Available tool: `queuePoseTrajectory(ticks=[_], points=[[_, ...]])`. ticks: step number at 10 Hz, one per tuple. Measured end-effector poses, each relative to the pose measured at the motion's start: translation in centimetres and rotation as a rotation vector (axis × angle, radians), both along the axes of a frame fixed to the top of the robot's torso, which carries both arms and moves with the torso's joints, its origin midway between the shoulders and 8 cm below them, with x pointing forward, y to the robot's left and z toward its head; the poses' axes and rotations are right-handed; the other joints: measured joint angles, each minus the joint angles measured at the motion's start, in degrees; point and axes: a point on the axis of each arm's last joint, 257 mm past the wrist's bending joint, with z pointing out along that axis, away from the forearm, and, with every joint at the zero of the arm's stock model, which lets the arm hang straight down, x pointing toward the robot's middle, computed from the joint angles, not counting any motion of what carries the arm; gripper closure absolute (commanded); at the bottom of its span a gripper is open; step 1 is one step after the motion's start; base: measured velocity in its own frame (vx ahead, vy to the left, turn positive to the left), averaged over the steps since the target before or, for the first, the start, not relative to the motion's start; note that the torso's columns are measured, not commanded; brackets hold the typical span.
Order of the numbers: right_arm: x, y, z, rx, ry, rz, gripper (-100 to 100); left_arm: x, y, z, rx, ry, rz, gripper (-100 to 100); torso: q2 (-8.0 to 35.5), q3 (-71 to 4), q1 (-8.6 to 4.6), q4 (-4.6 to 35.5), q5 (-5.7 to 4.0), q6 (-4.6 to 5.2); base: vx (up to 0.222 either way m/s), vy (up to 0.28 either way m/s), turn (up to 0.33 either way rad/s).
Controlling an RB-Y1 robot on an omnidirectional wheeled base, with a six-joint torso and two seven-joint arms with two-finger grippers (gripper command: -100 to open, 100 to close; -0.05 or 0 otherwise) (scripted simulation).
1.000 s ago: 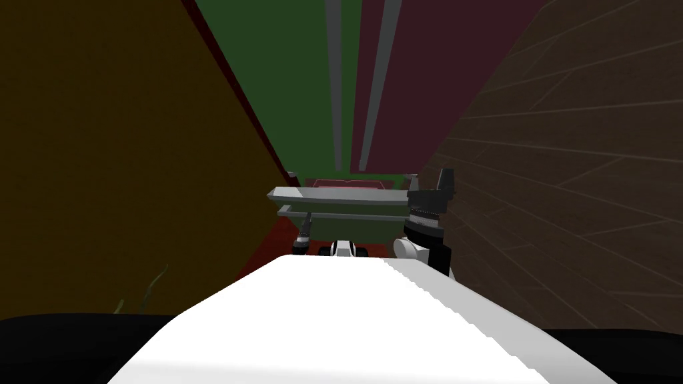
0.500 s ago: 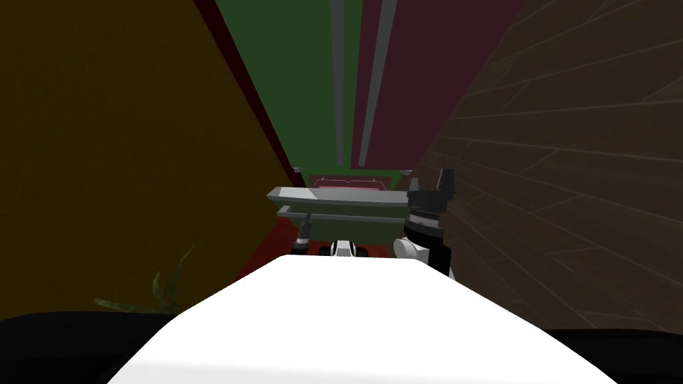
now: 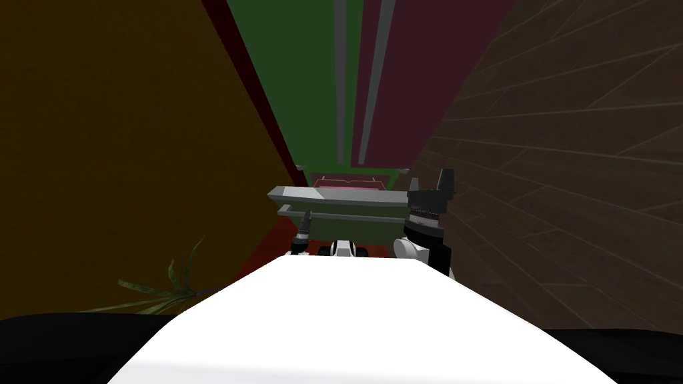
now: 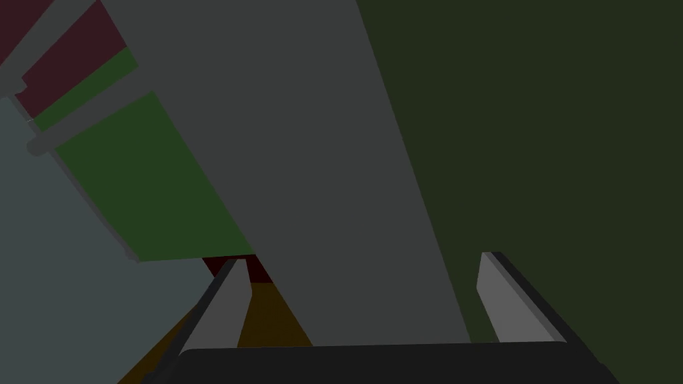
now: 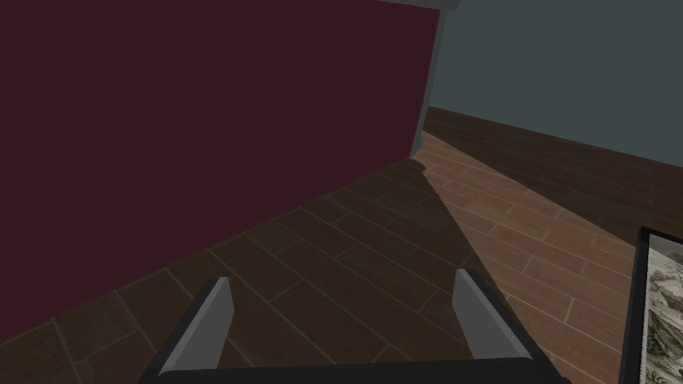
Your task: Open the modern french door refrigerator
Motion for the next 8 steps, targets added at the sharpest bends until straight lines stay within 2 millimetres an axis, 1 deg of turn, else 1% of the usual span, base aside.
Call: queuePoseTrajectory(ticks=[2, 4, 6, 7, 8], points=[[0.0, 0.0, 0.0, 0.000, 0.000, 0.000, 0, 1.5, 0.4, 1.0, 0.001, 0.002, -0.002, -100, 0.37, 0.21, 0.06, 0.12, -0.01, -0.07, -0.062, -0.012, 0.001], [0.0, 0.0, 0.0, 0.000, 0.000, 0.000, 0, 2.3, 0.5, 1.6, -0.001, 0.018, -0.002, -100, 0.59, 0.29, -0.08, 0.41, -0.22, -0.13, -0.068, -0.020, 0.003], [0.0, 0.0, 0.0, 0.000, 0.000, 0.000, 0, 3.7, 0.7, 2.2, -0.003, 0.035, -0.001, -100, 0.81, 0.37, -0.26, 0.69, -0.42, -0.15, -0.038, -0.013, 0.003], [0.0, 0.0, 0.0, 0.000, 0.000, 0.000, 0, 3.7, 0.8, 1.9, -0.004, 0.047, 0.001, 0, 0.70, 0.36, -0.23, 0.50, -0.29, -0.10, 0.000, 0.000, 0.000], [0.0, 0.0, 0.0, 0.000, 0.000, 0.000, 0, 3.7, 0.9, 1.5, -0.005, 0.057, 0.003, 0, 0.51, 0.26, -0.16, 0.35, -0.19, -0.05, 0.000, 0.000, 0.000]])
